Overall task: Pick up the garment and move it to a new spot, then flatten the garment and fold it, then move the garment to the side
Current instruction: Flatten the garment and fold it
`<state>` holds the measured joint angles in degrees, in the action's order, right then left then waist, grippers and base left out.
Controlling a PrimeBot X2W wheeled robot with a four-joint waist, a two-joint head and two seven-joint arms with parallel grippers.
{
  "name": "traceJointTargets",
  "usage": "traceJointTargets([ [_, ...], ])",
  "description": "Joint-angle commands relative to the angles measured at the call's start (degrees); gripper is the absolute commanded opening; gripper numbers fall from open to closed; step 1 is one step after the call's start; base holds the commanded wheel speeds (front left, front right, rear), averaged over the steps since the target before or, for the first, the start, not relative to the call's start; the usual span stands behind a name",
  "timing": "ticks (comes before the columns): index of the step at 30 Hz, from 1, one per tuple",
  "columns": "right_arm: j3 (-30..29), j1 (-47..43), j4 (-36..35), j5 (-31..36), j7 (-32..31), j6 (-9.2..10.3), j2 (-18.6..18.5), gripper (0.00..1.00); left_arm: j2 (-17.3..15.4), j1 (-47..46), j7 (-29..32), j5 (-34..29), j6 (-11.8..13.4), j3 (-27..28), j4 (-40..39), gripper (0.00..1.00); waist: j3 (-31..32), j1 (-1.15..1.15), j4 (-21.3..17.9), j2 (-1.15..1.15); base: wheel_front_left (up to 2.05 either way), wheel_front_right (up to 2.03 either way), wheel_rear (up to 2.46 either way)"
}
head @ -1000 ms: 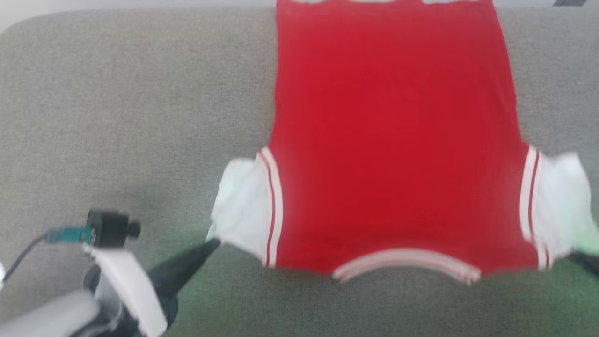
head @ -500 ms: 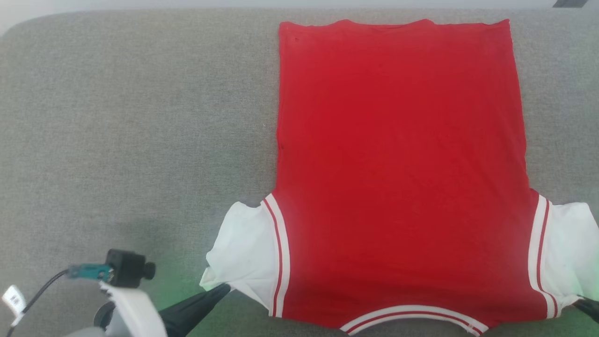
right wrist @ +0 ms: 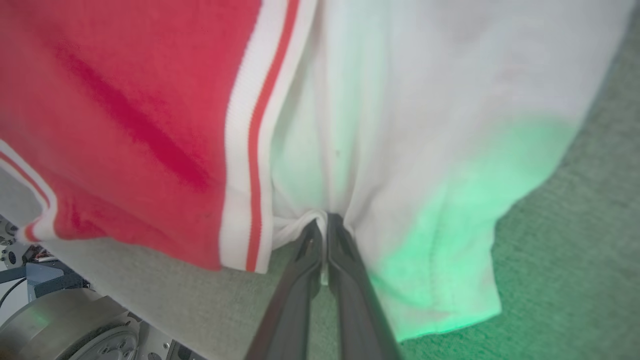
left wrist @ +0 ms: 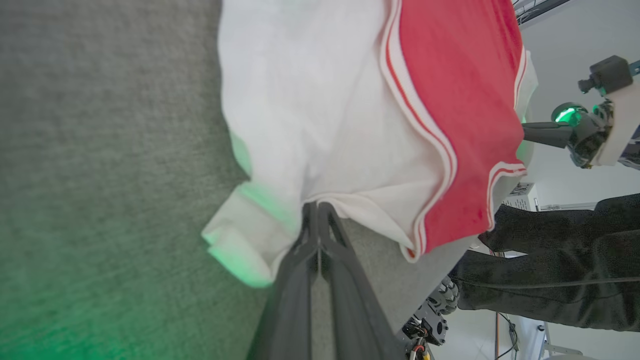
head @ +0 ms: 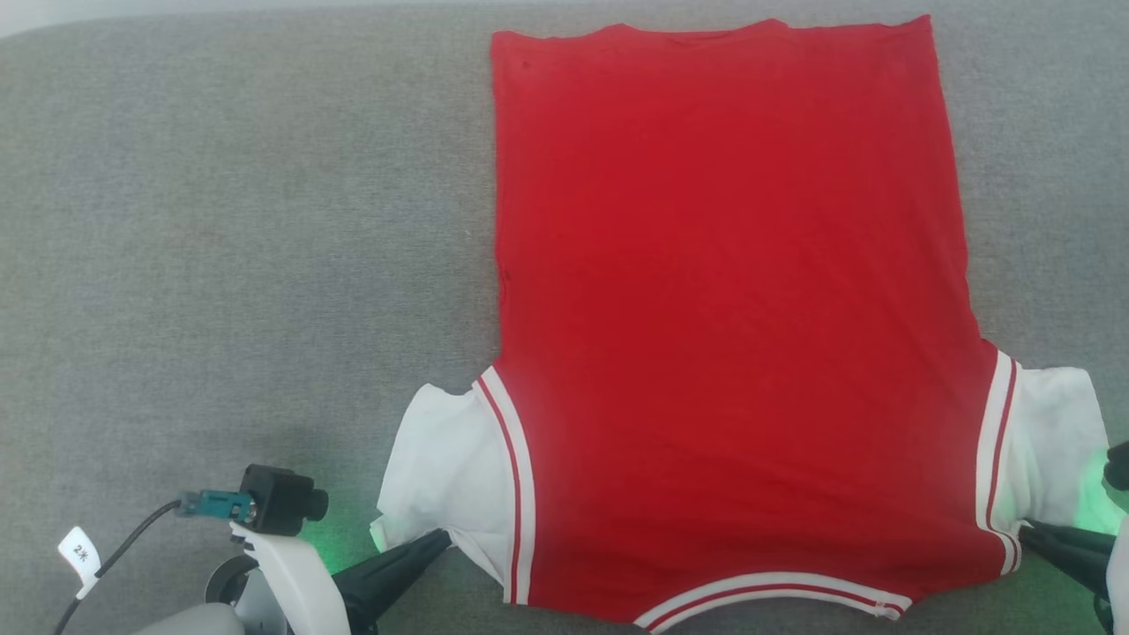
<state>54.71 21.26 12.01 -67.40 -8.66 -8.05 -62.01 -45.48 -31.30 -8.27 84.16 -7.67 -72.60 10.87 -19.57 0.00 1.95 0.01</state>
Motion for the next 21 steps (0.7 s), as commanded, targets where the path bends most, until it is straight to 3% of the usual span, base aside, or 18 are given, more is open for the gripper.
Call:
traceJointTargets([
  [1,-1.2,-0.7,0.2,1.2,0.0,1.00,3.5,1.00,1.5,0.9,-0.3,-0.3,0.4,-0.5,1.5,0.00,-0.1,0.00,-0.4,-0.01,0.00,0.00,0.00],
  [6,-8.6,-3.5,-6.2,-0.1,-0.4,0.93,-4.0,1.00,0.8,1.3,-2.3,-0.6,0.4,-0.4,0.7,0.00,0.0,0.00,-0.6,-0.01,0.00,0.00,0.00],
  [12,-19.7,-5.8,-16.1,-8.2,-1.1,0.56,-15.1,1.00,1.1,0.4,-3.5,-1.8,0.4,-0.4,-1.0,0.00,-0.8,0.00,0.8,-0.01,0.00,0.00,0.00],
  [17,-26.2,-1.6,-13.8,-11.7,-3.5,0.56,-17.4,1.00,2.3,-1.7,-3.2,-3.2,0.3,-0.4,-1.8,0.00,-2.8,0.00,3.0,-0.01,0.00,0.00,0.00],
  [21,-29.8,7.0,-8.6,-9.3,-10.2,0.56,-13.9,1.00,4.3,-4.4,-2.7,-4.7,0.3,-0.4,-2.1,0.00,-5.8,0.00,6.0,-0.01,0.00,0.00,0.00],
])
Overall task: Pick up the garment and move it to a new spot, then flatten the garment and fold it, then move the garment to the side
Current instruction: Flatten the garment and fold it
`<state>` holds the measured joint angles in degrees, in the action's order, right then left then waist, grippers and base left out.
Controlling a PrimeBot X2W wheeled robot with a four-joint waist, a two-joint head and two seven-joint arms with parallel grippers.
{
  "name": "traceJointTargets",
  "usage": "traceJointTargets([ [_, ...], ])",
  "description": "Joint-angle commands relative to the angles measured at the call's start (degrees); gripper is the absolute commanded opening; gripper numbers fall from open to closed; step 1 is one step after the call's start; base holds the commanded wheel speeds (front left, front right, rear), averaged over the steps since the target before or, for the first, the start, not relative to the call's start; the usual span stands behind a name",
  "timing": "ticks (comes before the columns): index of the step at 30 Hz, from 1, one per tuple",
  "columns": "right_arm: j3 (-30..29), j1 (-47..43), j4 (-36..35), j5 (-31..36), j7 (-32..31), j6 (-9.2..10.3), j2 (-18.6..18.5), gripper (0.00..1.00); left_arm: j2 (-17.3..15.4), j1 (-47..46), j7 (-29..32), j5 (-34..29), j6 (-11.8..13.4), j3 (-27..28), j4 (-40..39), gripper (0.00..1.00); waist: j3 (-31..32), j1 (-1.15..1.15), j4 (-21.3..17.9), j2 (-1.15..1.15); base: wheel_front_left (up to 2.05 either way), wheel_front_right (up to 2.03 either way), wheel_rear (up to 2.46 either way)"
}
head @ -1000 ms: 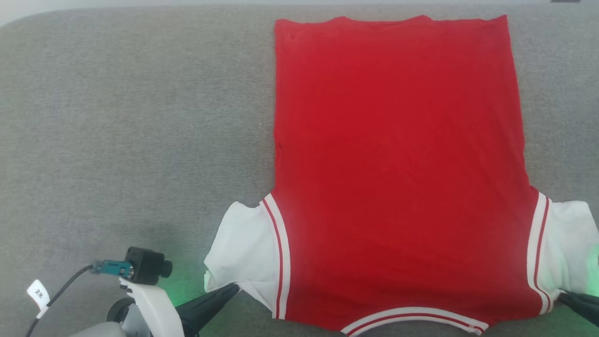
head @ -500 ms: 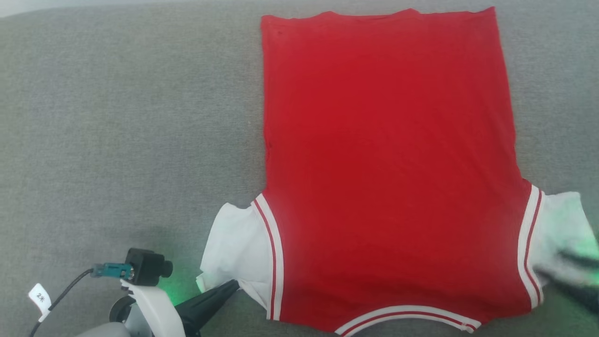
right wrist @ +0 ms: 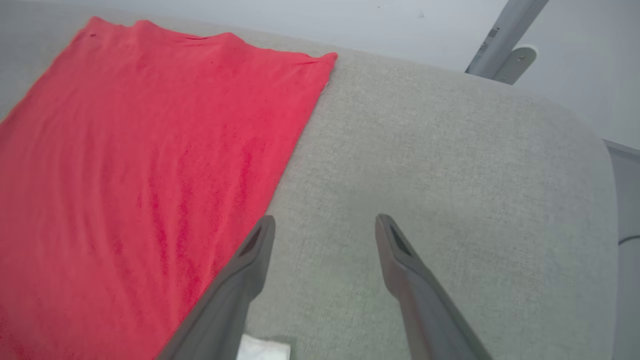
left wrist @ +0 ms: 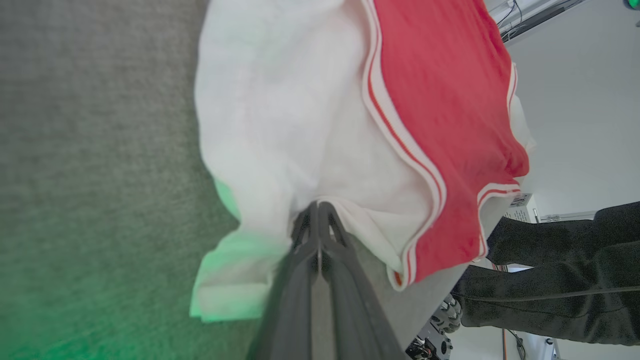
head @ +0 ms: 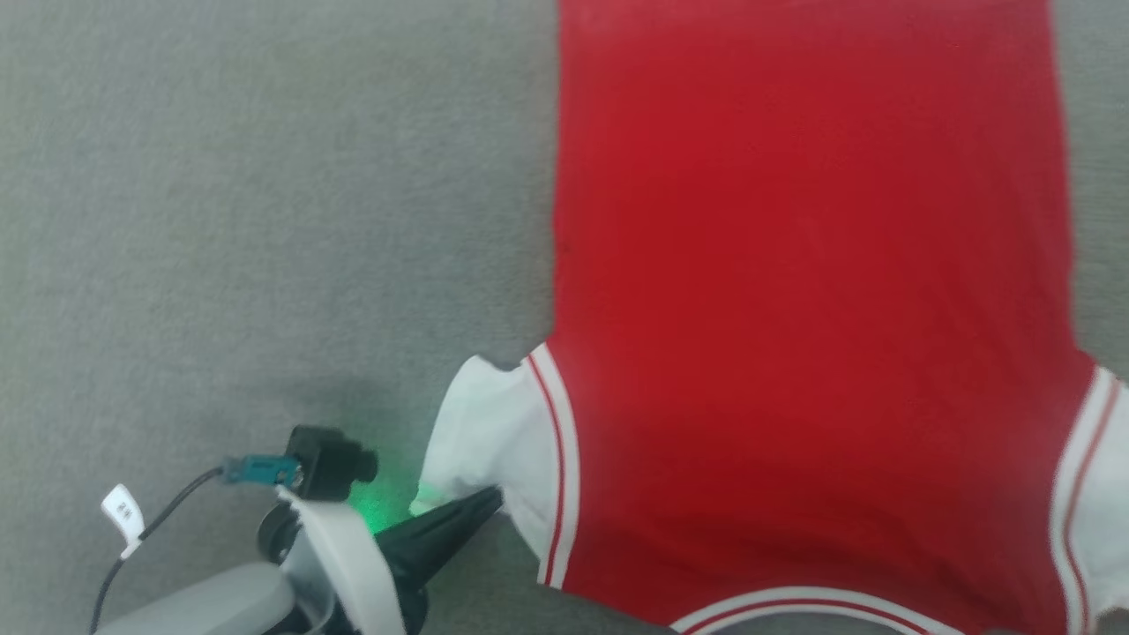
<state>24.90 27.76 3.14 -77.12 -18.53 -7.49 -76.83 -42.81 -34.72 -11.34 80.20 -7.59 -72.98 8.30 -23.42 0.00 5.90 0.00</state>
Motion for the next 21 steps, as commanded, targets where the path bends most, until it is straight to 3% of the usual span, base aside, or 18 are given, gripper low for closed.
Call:
traceJointTargets([
  [1,-0.4,3.3,1.8,1.7,-2.4,-0.01,2.6,1.00,2.2,-1.5,0.3,-0.9,0.2,0.0,0.5,0.00,-2.7,0.00,2.8,0.00,0.00,0.00,0.00],
  [8,-0.3,25.2,17.3,16.6,-18.1,-0.01,16.5,1.00,5.2,-4.4,-0.2,-1.3,0.3,-0.2,1.1,0.00,-7.8,0.00,7.5,0.00,0.00,0.00,0.00],
  [12,-0.4,34.6,25.8,24.9,-24.4,0.00,22.4,1.00,6.3,-4.9,-0.7,-1.5,0.5,-0.4,1.5,0.00,-10.2,0.00,9.4,0.00,0.00,0.00,0.00],
  [17,0.2,41.6,32.5,32.7,-29.7,0.01,25.5,1.00,7.2,-5.0,-1.3,-1.8,0.7,-0.8,1.8,0.00,-12.7,0.00,10.9,0.00,0.00,0.00,0.00],
  [21,0.4,43.9,35.4,35.1,-32.8,-0.01,27.4,1.00,7.6,-5.2,-1.8,-1.8,0.8,-0.9,2.1,0.00,-13.9,0.00,11.4,0.00,0.00,0.00,0.00],
])
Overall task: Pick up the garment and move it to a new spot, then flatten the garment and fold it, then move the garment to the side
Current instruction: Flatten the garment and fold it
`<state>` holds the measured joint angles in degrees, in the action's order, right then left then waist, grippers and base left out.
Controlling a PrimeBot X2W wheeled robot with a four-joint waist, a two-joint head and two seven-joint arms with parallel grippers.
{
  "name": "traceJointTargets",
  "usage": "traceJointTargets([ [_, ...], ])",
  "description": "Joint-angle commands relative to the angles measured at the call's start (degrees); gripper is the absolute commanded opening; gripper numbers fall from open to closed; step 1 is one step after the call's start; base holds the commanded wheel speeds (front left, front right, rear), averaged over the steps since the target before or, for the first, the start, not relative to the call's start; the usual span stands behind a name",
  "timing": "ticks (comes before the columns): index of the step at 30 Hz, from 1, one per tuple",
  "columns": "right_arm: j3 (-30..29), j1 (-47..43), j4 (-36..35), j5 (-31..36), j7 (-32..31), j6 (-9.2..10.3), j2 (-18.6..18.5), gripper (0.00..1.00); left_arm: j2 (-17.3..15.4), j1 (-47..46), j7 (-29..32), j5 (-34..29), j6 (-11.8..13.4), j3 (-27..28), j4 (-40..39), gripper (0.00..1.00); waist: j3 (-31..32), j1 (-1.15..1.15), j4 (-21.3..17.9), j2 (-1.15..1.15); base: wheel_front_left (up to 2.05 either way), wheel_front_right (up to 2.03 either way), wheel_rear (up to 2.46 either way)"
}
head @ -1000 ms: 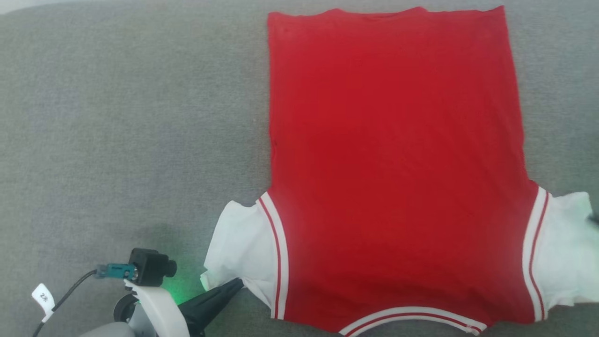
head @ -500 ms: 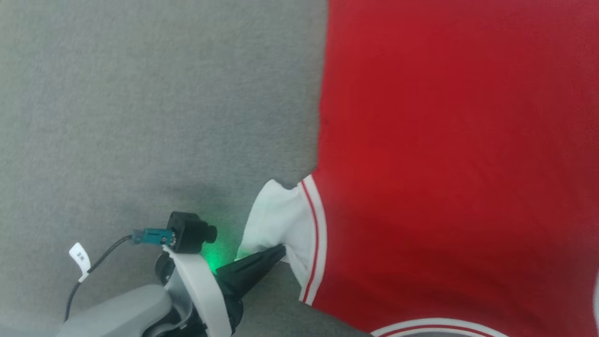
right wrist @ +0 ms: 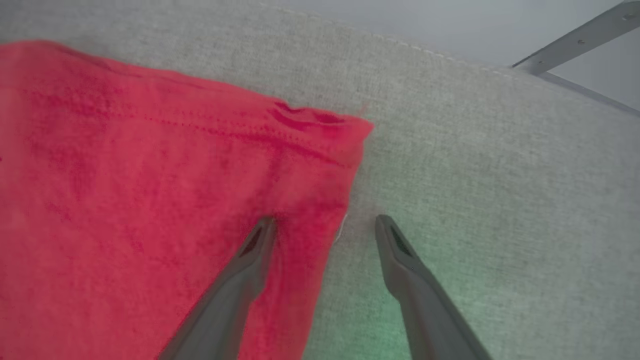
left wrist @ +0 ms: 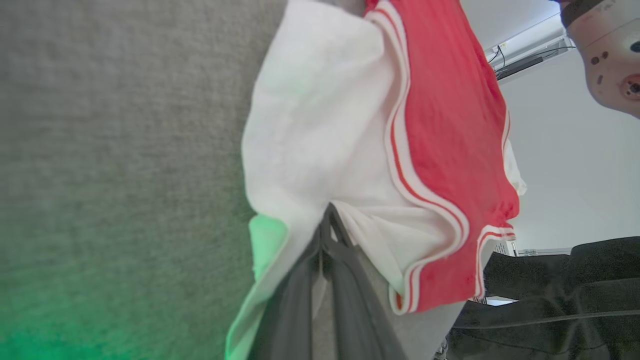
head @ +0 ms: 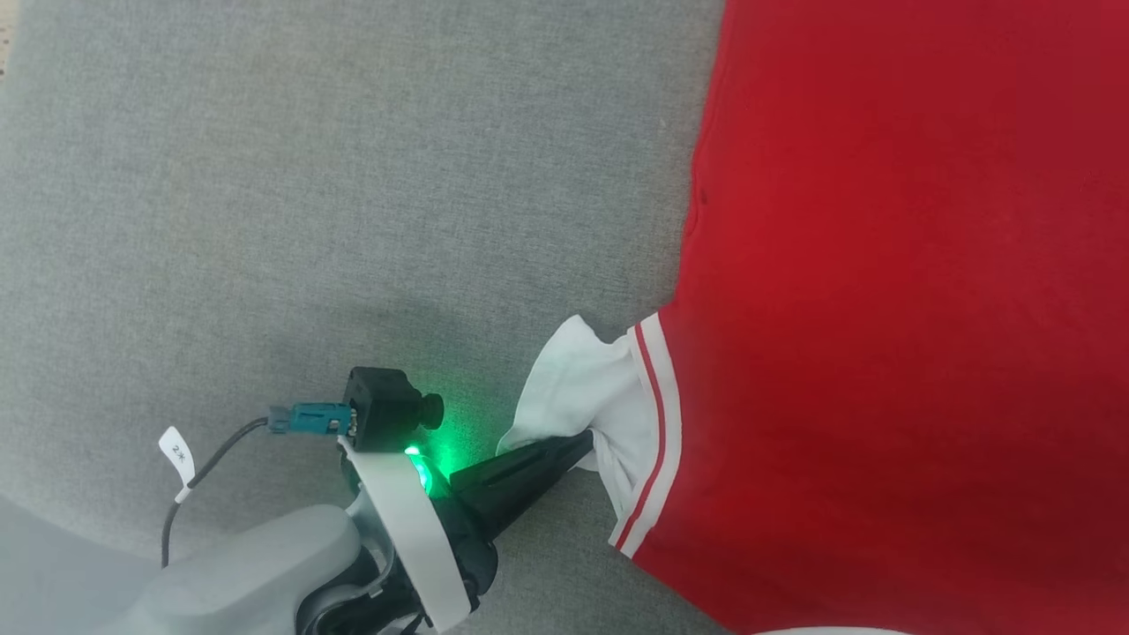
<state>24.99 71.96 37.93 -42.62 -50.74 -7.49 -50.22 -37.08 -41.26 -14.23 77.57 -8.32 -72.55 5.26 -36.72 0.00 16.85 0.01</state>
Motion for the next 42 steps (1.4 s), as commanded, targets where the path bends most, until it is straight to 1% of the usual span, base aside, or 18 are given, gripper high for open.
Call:
traceJointTargets([
  [1,0.5,-0.1,1.1,0.8,-1.2,-0.01,1.3,1.00,2.0,1.2,1.0,0.9,1.6,-1.4,5.3,0.00,-0.7,0.00,0.4,-0.01,0.00,0.00,0.00],
  [2,0.5,0.0,1.5,1.0,-1.8,-0.01,1.8,1.00,2.2,1.0,1.0,0.9,1.6,-1.4,5.4,0.00,-0.9,0.00,0.4,-0.01,0.00,0.00,0.00],
  [3,0.7,0.0,1.7,1.1,-2.3,-0.01,2.2,0.93,2.4,0.8,1.0,0.9,1.6,-1.4,5.5,0.00,-1.0,0.00,0.3,-0.01,0.00,0.00,0.00],
  [4,0.8,0.0,1.8,1.4,-2.5,-0.01,2.5,0.45,2.6,0.5,0.9,1.0,1.6,-1.4,5.5,0.00,-1.0,0.00,0.2,-0.01,0.00,0.00,0.00],
  [5,0.5,0.1,2.0,1.2,-2.1,-0.01,2.9,0.02,2.7,0.2,0.8,1.0,1.6,-1.4,5.7,0.00,-1.0,0.00,0.0,-0.01,0.00,0.00,0.00],
  [7,-0.4,0.0,2.2,0.6,-1.3,-0.01,3.6,0.00,2.7,-0.2,0.5,1.1,1.6,-1.3,6.0,0.00,-0.5,0.00,-0.5,-0.01,0.00,0.00,0.00],
  [11,-1.0,-1.9,0.5,-1.1,0.7,0.00,2.6,0.00,1.6,0.3,-0.2,1.5,1.6,-0.2,6.2,0.00,2.3,0.00,-2.1,-0.01,0.00,0.00,0.00],
  [14,-1.8,-5.2,-1.9,-5.5,1.4,0.00,1.4,0.00,0.4,1.2,-0.6,1.3,1.6,1.1,5.9,0.00,5.1,0.00,-3.6,-0.01,0.00,0.00,0.00],
  [15,-1.8,-5.2,-1.9,-5.5,1.4,0.00,1.4,0.00,0.4,1.2,-0.6,1.3,1.6,1.1,5.9,0.00,5.1,0.00,-3.6,-0.01,0.00,0.00,0.00],
  [16,-2.2,-6.8,-3.0,-7.6,1.3,0.00,0.8,0.00,0.1,1.6,-0.7,1.2,1.6,1.6,5.8,0.00,5.9,0.00,-4.0,-0.01,0.00,0.00,0.00],
  [19,-1.7,-13.3,-8.1,-12.0,0.9,0.00,-2.8,0.00,-0.8,3.1,-0.8,0.5,1.4,4.3,5.7,0.00,8.9,0.00,-5.5,-0.01,0.00,0.00,0.00],
  [24,-0.3,-27.3,-18.6,-18.8,0.8,0.00,-10.2,0.00,-2.0,7.4,-0.9,-0.9,1.1,7.9,4.7,0.00,12.4,0.00,-8.3,-0.01,0.00,0.00,0.00],
  [28,0.5,-40.1,-26.6,-22.5,2.5,0.00,-15.2,0.00,-2.7,10.3,-0.9,-1.6,1.0,10.3,4.4,0.00,14.3,0.00,-10.6,-0.01,0.00,0.00,0.00],
  [30,0.5,-46.5,-30.0,-23.9,3.8,0.00,-16.8,0.00,-3.1,11.6,-0.9,-1.9,1.0,11.6,4.1,0.00,15.0,0.00,-11.5,-0.01,0.00,0.00,0.00],
  [31,0.4,-52.5,-33.0,-24.9,5.5,0.00,-17.7,0.00,-3.3,12.7,-0.9,-1.9,1.0,12.7,3.9,0.00,15.6,0.00,-12.3,-0.01,0.00,0.00,0.00],
  [34,0.3,-61.3,-36.8,-25.5,8.0,0.00,-17.6,0.00,-3.3,14.2,-0.9,-2.5,0.9,14.0,3.6,0.00,16.2,0.00,-13.1,-0.01,0.00,0.00,0.00],
  [38,0.4,-70.4,-40.9,-24.3,9.8,0.00,-15.7,0.00,-3.3,15.6,-0.9,-3.1,0.9,15.0,3.4,0.00,16.7,0.00,-13.7,-0.01,0.00,0.00,0.00],
  [42,-1.2,-74.2,-43.6,-22.0,11.3,-0.01,-12.3,0.00,-3.4,16.6,-0.9,-3.3,0.9,15.3,3.2,0.00,17.0,0.00,-14.2,-0.01,0.00,0.00,0.00],
])
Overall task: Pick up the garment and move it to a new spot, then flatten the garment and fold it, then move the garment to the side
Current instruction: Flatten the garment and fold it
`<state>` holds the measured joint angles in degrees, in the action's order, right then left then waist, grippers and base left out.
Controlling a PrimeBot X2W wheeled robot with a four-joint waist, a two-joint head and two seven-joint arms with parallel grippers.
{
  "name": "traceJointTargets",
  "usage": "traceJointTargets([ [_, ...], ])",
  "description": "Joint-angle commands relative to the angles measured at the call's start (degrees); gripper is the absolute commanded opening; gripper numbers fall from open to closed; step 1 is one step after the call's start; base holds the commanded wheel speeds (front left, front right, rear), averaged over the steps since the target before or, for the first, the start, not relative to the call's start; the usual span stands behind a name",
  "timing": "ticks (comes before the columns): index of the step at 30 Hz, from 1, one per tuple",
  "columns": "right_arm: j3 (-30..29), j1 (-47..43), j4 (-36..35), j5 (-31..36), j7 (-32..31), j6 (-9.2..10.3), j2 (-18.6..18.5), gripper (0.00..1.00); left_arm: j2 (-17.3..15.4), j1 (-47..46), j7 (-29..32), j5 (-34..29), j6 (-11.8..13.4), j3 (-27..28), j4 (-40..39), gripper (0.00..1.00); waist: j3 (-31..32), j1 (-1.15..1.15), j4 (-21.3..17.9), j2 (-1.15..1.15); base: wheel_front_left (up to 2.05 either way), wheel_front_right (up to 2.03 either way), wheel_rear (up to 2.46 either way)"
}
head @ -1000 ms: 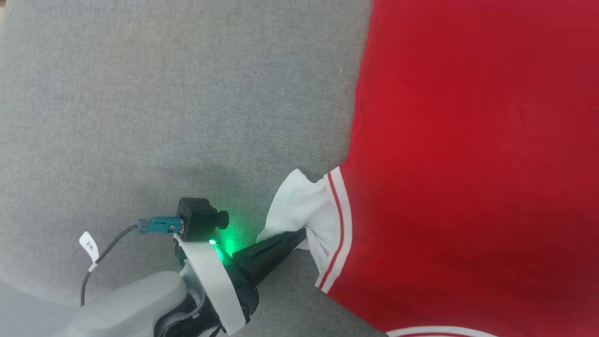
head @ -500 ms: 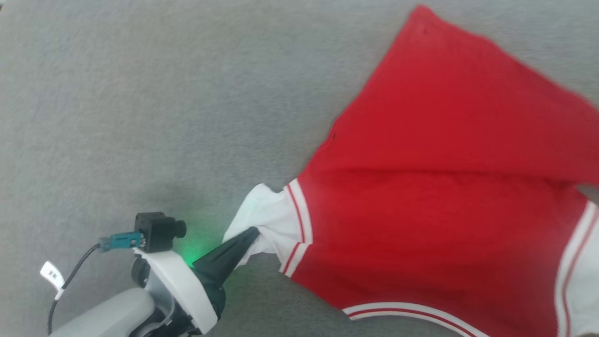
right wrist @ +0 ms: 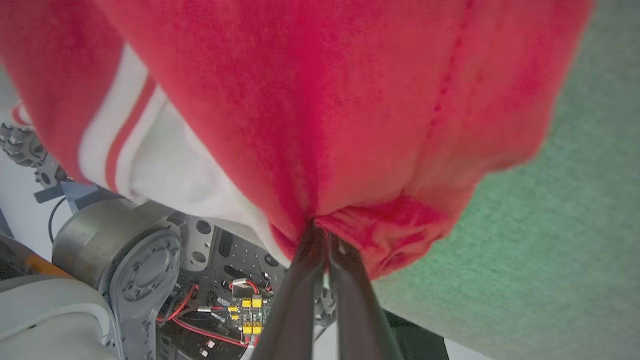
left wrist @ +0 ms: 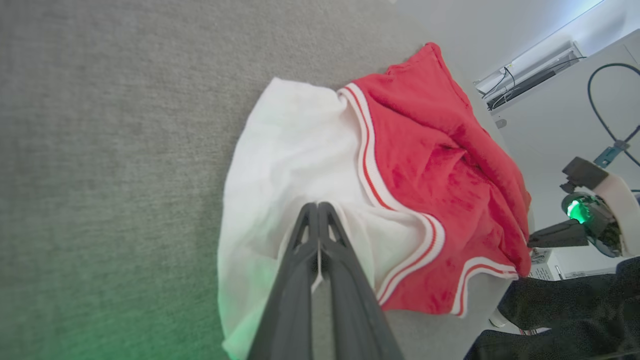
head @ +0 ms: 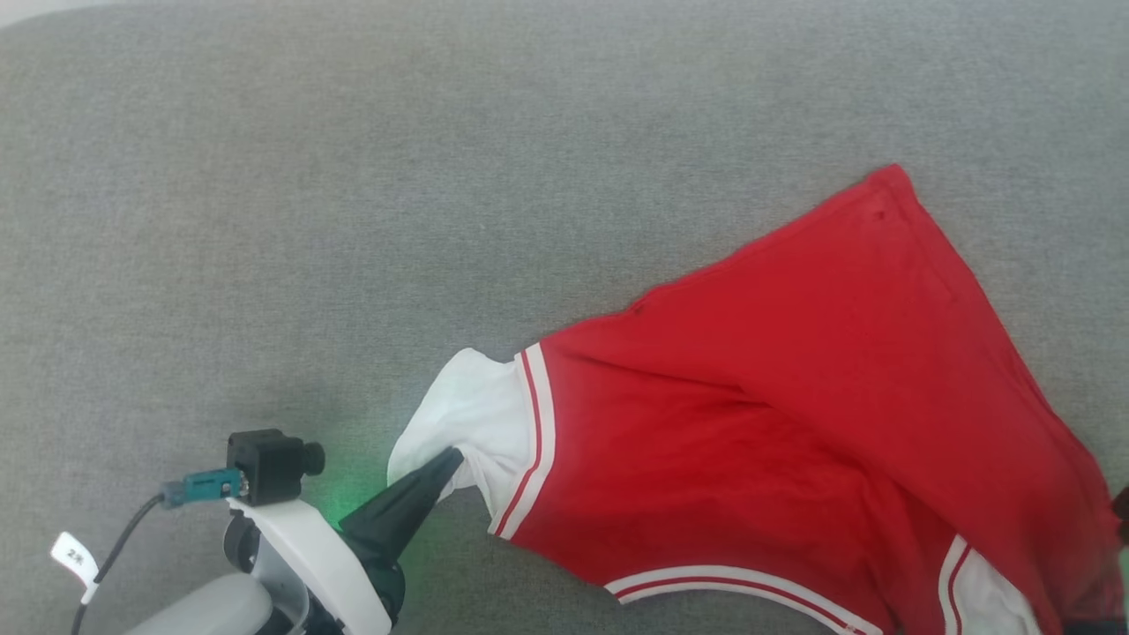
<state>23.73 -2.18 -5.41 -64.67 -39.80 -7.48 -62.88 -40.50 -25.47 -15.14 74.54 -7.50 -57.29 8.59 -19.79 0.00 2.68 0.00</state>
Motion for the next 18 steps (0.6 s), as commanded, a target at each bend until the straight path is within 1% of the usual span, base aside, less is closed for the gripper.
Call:
traceJointTargets([
  [1,-0.8,-0.3,-0.7,1.3,1.3,-0.02,1.4,0.22,-0.1,0.9,0.0,-0.4,0.1,-0.2,-0.1,0.00,0.2,0.00,-0.1,0.00,0.00,0.00,0.00],
  [2,-2.0,-0.4,-0.7,2.3,2.2,-0.02,2.3,0.66,-0.2,0.7,0.0,-0.5,0.1,-0.4,0.0,0.00,0.2,0.00,-0.2,0.00,0.00,0.00,0.00],
  [3,-3.2,-0.5,-0.6,3.3,3.0,0.00,3.1,1.00,-0.3,0.7,0.0,-0.5,0.1,-0.5,0.1,0.00,0.4,0.00,-0.3,0.00,0.00,0.00,0.00],
  [6,-7.5,-1.3,-1.4,4.8,4.9,0.00,4.6,1.00,-0.4,0.7,0.0,-0.3,0.1,-0.6,-0.1,0.00,0.7,0.00,-0.4,0.00,0.00,0.00,0.00],
  [8,-10.4,-2.8,-2.9,4.8,4.7,-0.01,3.8,1.00,-0.4,0.6,0.0,-0.4,0.1,-0.7,-0.2,0.00,0.9,0.00,-0.1,0.00,0.00,0.00,0.00],
  [12,-17.9,-5.7,-6.2,2.5,3.9,-0.01,1.6,1.00,0.4,0.8,0.0,-0.4,0.1,-0.9,-0.6,0.00,1.1,0.00,0.9,0.00,0.00,0.00,0.00],
  [16,-26.0,-6.1,-9.3,0.1,2.2,-0.01,-0.2,1.00,1.5,0.6,0.0,-0.7,0.1,-1.1,-0.7,0.00,0.9,0.00,2.7,0.00,0.00,0.00,0.00],
  [17,-27.6,-5.3,-9.6,-0.1,1.9,-0.01,-0.4,1.00,1.9,0.3,0.0,-0.8,0.1,-1.3,-0.7,0.00,0.7,0.00,3.3,0.00,0.00,0.00,0.00],
  [18,-27.6,-5.3,-9.6,-0.1,1.9,-0.01,-0.4,1.00,1.9,0.3,0.0,-0.8,0.1,-1.3,-0.7,0.00,0.7,0.00,3.3,0.00,0.00,0.00,0.00],
])
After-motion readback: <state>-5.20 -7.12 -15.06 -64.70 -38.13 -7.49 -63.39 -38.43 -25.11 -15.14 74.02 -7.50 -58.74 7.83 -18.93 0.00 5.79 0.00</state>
